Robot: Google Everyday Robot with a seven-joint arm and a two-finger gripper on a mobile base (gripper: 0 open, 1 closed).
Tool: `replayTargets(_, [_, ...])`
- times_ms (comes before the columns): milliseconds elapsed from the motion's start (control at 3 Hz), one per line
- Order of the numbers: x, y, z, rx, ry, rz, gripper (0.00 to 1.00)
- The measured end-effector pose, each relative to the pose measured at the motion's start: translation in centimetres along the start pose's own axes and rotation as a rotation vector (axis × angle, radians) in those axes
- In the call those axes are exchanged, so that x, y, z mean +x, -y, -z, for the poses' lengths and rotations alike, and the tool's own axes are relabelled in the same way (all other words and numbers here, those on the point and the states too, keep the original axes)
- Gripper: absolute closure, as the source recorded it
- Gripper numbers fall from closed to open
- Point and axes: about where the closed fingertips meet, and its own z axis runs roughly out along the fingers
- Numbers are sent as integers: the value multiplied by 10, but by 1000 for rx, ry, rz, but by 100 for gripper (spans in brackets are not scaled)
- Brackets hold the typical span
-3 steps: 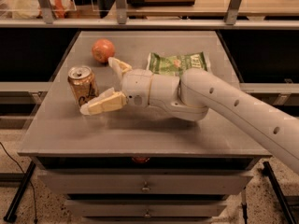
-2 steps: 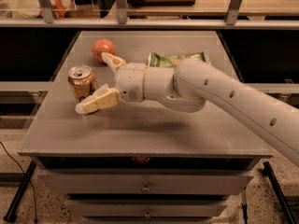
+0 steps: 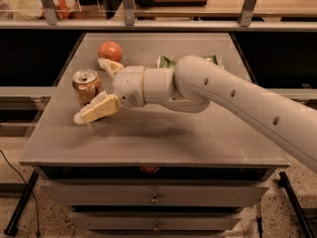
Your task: Knock orange can over
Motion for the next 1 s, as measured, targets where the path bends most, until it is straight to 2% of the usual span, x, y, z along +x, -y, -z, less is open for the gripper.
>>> replayTargets(333, [6,-2,-6,-20,-8,-16,18])
replayTargets(1000, [13,-3,-5,-27,-17,-35,62])
